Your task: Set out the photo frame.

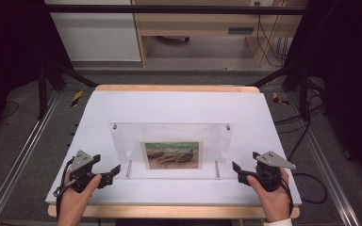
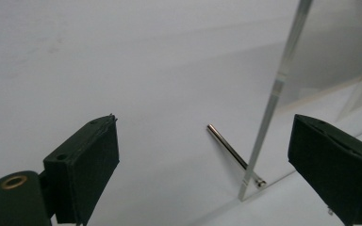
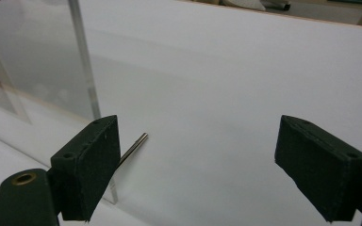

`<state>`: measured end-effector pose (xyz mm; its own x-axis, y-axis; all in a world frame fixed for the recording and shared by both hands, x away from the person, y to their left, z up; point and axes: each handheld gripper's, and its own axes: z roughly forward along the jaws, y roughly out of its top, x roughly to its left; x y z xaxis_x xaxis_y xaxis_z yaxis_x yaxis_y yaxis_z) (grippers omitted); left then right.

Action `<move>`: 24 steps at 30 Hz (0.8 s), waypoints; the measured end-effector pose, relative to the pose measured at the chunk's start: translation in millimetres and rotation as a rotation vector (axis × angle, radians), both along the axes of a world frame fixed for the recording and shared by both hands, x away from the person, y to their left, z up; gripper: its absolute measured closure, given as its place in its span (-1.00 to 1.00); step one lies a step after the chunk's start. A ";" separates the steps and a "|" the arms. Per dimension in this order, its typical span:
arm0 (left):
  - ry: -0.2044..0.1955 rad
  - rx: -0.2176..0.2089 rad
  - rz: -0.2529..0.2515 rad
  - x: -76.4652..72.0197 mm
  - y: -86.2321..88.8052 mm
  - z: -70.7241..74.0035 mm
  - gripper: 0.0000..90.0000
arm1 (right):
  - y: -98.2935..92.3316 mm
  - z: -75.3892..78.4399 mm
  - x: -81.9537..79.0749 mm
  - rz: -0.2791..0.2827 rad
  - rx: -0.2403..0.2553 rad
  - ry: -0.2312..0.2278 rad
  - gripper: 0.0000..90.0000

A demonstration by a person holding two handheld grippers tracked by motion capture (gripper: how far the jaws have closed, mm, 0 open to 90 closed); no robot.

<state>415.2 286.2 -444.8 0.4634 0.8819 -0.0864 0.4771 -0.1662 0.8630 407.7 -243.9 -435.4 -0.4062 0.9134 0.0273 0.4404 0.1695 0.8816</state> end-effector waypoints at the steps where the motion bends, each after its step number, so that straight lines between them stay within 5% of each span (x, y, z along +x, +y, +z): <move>1: -0.001 0.001 0.007 0.4 1.8 0.0 -0.80 | -1.5 -0.1 0.3 -0.011 -0.007 -0.004 -0.66; 6: -0.015 0.007 0.055 2.6 14.3 0.0 -0.80 | -8.5 -4.2 4.9 -0.059 -0.018 0.000 -0.66; 14: -0.019 0.074 0.124 9.0 30.8 -4.8 -0.81 | -17.1 -15.2 23.2 -0.123 -0.046 0.040 -0.66; 21: 0.052 0.178 0.154 15.2 35.6 -14.2 -0.82 | -21.4 -28.8 39.2 -0.168 -0.087 0.166 -0.65; 24: 0.083 0.204 0.149 16.6 34.3 -16.4 -0.82 | -21.6 -29.6 37.8 -0.160 -0.081 0.175 -0.67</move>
